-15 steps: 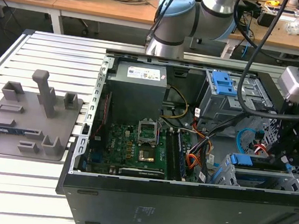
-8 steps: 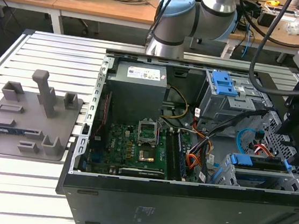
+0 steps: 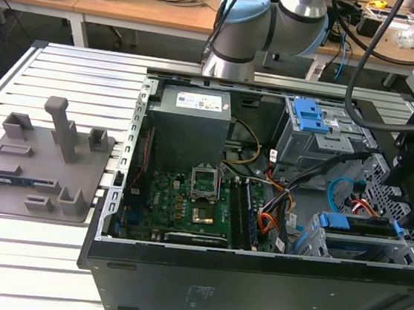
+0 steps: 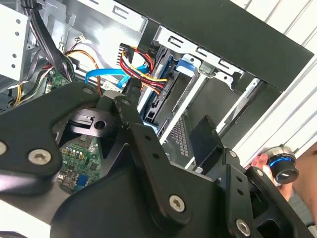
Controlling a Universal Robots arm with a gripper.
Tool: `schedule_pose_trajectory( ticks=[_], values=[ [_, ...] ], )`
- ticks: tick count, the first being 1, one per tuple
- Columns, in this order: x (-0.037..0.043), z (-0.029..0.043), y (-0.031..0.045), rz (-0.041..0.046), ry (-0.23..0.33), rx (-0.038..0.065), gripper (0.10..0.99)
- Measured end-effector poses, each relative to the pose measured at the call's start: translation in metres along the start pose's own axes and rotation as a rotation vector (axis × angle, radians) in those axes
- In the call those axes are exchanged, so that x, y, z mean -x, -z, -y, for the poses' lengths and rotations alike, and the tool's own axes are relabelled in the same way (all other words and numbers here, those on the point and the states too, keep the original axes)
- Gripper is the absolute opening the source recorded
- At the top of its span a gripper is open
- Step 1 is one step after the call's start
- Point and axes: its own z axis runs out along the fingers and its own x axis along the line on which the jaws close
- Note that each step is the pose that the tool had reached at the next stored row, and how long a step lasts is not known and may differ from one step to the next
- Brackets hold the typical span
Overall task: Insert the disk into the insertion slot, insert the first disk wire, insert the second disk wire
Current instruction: 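Insert the second disk wire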
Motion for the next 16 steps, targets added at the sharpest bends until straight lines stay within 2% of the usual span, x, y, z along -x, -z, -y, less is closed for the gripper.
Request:
schedule_pose_trajectory(
  ticks=[9, 10, 11, 13, 14, 15, 16],
  values=[
    [0.0001, 0.0000, 0.0006, -0.0010, 0.000, 0.000, 0.667],
    [0.0058, -0.0004, 0.0040, -0.0284, -0.001, -0.002, 0.667],
    [0.0122, -0.0010, 0.0078, -0.0720, -0.002, -0.004, 0.667],
    [0.0192, -0.0015, 0.0105, -0.1173, -0.003, -0.007, 0.667],
    [0.0272, -0.0021, 0.0106, -0.1576, -0.004, -0.010, 0.667],
    [0.0350, -0.0025, 0.0106, -0.1802, -0.005, -0.011, 0.667],
    [0.0396, -0.0028, 0.0107, -0.1921, -0.005, -0.012, 0.667]
  ],
)
